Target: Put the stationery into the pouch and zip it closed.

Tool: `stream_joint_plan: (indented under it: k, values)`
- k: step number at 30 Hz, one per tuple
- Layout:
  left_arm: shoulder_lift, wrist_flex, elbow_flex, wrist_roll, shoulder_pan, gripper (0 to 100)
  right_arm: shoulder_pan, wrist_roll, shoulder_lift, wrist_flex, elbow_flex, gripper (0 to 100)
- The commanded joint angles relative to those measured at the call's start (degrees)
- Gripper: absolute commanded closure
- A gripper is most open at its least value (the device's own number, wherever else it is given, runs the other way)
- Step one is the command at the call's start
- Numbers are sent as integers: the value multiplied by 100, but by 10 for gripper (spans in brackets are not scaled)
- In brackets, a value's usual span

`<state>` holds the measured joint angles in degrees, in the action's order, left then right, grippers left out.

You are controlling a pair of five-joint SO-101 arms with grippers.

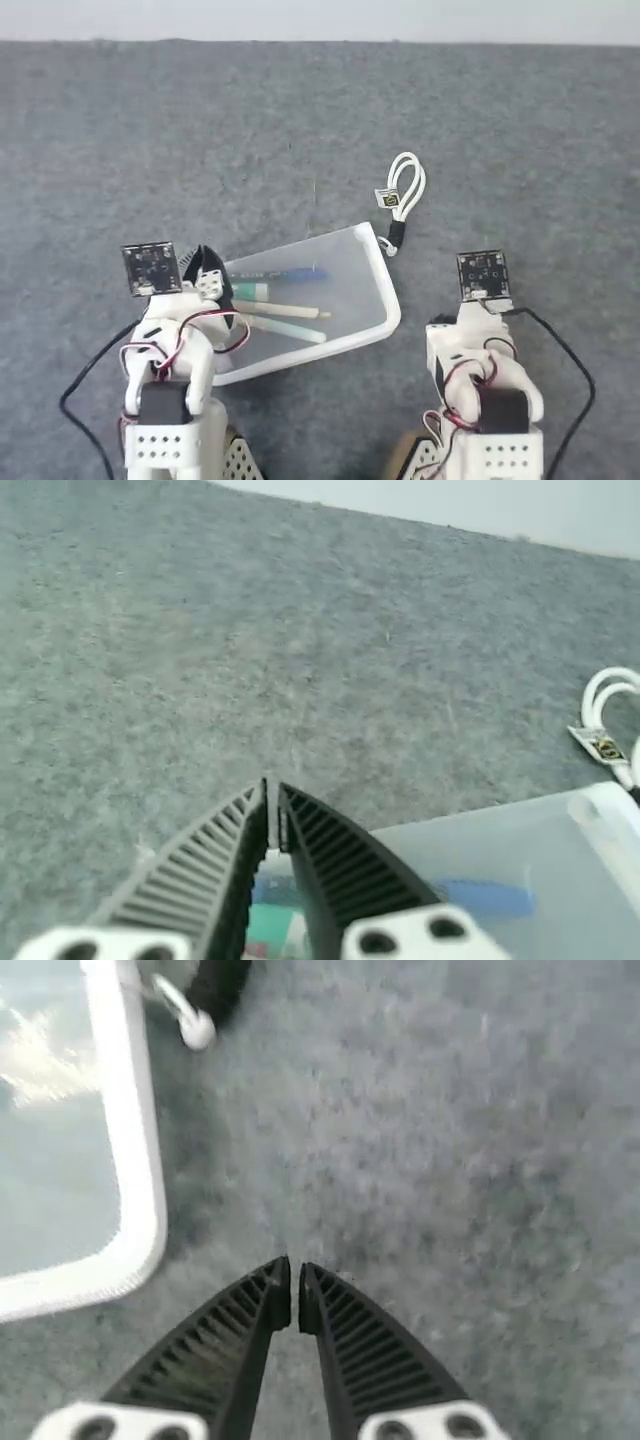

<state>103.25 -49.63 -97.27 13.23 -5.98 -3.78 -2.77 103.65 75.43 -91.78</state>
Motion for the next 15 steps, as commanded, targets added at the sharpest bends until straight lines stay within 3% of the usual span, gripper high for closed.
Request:
stream_joint_plan:
  k: [1,7,15]
  values:
    - [70,-88,75,-35,141,988,57,79,40,-409,-360,991]
    - [79,-633,75,-44,519,988,13,334,31,-664,-466,991]
    - [70,-949,75,-44,492,988,22,360,-22,-611,-466,991]
